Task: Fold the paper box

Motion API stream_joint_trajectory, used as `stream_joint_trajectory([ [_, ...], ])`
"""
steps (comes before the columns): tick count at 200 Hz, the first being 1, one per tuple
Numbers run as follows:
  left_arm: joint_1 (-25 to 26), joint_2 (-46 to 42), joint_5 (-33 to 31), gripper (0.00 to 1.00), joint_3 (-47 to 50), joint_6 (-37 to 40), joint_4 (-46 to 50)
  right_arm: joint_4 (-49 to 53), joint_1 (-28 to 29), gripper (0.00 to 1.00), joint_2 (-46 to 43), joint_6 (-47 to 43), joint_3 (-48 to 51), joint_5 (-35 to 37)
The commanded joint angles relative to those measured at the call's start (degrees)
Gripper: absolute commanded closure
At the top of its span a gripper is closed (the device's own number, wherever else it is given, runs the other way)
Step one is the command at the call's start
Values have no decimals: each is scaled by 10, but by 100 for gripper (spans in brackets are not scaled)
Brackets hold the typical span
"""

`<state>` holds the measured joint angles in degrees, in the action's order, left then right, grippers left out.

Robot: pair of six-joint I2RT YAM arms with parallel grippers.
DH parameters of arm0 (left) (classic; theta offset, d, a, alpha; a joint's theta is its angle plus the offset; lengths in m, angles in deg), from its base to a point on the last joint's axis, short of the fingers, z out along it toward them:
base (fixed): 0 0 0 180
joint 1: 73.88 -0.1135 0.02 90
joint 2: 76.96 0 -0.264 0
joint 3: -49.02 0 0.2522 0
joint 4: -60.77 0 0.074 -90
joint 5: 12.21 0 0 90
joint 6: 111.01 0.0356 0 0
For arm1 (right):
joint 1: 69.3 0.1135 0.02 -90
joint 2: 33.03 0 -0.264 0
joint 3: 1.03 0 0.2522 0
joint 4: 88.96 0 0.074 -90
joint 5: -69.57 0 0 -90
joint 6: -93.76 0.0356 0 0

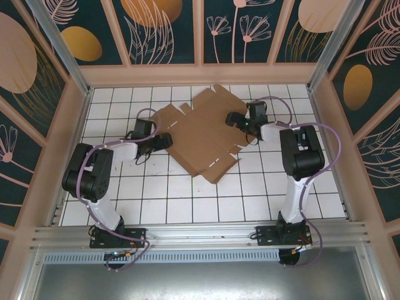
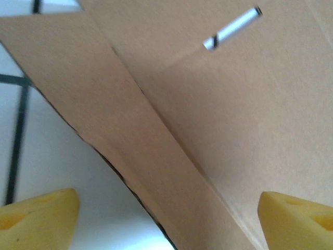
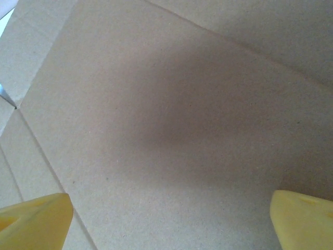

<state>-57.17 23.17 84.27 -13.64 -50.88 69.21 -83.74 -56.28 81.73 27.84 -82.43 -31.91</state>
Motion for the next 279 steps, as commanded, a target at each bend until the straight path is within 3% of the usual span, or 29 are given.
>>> stream_joint_trajectory([
  [1,8,-52,8,13,38,-39,8,61,-26,1,48,-21,-47,10],
  [34,0,-104,-47,16,20,-48,51,35,-41,1,22,-42,-55,-32],
  [78,-25,-56,10,23,-29,-152,36,-40,-41,1,-90,-3,55,-89],
  [112,-26,2,57,31,-55,-230,-23,-90,-41,1,-198,46,167,-93],
  [145,-24,44,70,42,-93,-256,-33,-76,-40,2,-314,86,270,-66],
  [170,-24,63,75,68,-92,-278,-60,-52,-37,2,-404,129,342,-57],
  [191,-23,78,89,100,-81,-313,-109,-45,-20,2,-469,184,395,-55],
  [221,-6,50,69,100,-30,-400,-205,-27,46,2,-550,258,441,-11],
  [262,53,4,-21,100,3,-513,-292,-78,114,3,-604,360,475,20],
  [279,61,10,-34,100,-7,-517,-278,-75,132,3,-604,362,473,33],
])
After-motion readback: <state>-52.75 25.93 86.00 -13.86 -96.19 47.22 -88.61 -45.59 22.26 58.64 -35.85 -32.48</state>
